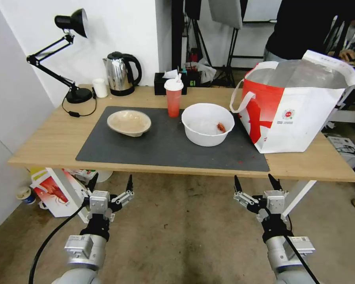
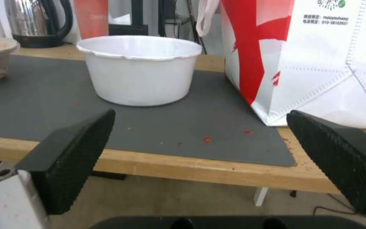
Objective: Pick up the trash from the table and place it into the takeout bag.
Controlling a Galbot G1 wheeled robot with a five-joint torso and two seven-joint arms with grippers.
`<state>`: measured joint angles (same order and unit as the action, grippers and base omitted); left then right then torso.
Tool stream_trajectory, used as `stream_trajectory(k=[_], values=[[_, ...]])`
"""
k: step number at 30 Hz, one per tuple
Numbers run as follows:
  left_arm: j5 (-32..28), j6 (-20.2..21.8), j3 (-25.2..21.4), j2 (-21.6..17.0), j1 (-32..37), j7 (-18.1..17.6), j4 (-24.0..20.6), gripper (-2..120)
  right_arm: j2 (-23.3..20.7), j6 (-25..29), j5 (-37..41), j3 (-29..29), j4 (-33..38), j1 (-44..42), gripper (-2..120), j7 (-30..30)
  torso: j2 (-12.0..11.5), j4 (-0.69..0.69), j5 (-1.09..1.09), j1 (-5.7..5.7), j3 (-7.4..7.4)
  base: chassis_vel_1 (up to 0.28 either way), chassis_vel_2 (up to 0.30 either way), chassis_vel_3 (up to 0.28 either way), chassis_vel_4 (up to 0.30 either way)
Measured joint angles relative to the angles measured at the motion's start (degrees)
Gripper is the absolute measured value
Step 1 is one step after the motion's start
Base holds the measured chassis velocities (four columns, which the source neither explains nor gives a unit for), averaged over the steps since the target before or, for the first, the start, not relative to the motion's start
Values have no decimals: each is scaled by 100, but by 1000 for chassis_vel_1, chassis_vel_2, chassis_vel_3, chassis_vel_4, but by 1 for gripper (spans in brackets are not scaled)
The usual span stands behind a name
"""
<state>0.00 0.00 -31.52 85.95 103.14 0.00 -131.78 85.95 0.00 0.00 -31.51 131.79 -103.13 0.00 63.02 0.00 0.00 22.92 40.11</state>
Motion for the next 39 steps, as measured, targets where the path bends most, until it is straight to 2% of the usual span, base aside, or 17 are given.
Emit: stream_trajectory(k=[13, 16, 17, 19, 20, 23, 24, 27, 29, 32, 39], values=[[0, 0, 0, 0, 0, 0, 0, 100, -31, -56, -4, 41, 0, 5, 100, 4, 0, -1, 0, 0, 0, 0, 0, 0, 0], [-18, 96, -10, 9, 2, 62, -1, 100, -295, -559, -111, 412, 81, 53, 100, 73, 0, 0, 1, 0, 0, 0, 0, 0, 0], [-18, 96, -10, 9, 2, 62, -1, 100, -295, -559, -111, 412, 81, 53, 100, 73, 0, 0, 1, 0, 0, 0, 0, 0, 0], [-119, 478, -51, 66, 15, 291, -37, 100, -532, -1023, -219, 750, 163, 98, 100, 143, 0, 0, -1, 0, 0, 0, 0, 0, 0], [-119, 478, -51, 66, 15, 291, -37, 100, -532, -1023, -219, 750, 163, 98, 100, 143, 0, 0, -1, 0, 0, 0, 0, 0, 0], [-211, 826, -90, 117, 26, 512, -73, 100, -891, -1728, -377, 1258, 289, 168, 100, 248, 0, 0, 1, 0, 0, 0, 0, 0, 0], [-211, 826, -90, 117, 26, 512, -73, 100, -891, -1728, -377, 1258, 289, 168, 100, 248, 0, 0, 1, 0, 0, 0, 0, 0, 0], [-335, 1369, -158, 193, 51, 909, -144, 100, -1230, -2381, -525, 1733, 407, 231, 100, 345, 0, 1, 1, 0, 0, 0, 0, 0, 0], [-365, 1498, -174, 211, 57, 1006, -161, 100, -1284, -2484, -544, 1822, 432, 222, 100, 363, 0, 2, 0, 0, 0, 0, 0, 0, 0], [-521, 2153, -258, 305, 89, 1490, -248, 100, -1322, -2591, -557, 1943, 466, 173, 100, 403, 0, -1, 0, 0, 0, 0, 0, 0, 0], [-555, 2351, -307, 285, 121, 1576, -273, 100, -1304, -2583, -563, 1936, 477, 153, 100, 426, 0, 0, 0, 0, 0, 0, 0, 0, 0]])
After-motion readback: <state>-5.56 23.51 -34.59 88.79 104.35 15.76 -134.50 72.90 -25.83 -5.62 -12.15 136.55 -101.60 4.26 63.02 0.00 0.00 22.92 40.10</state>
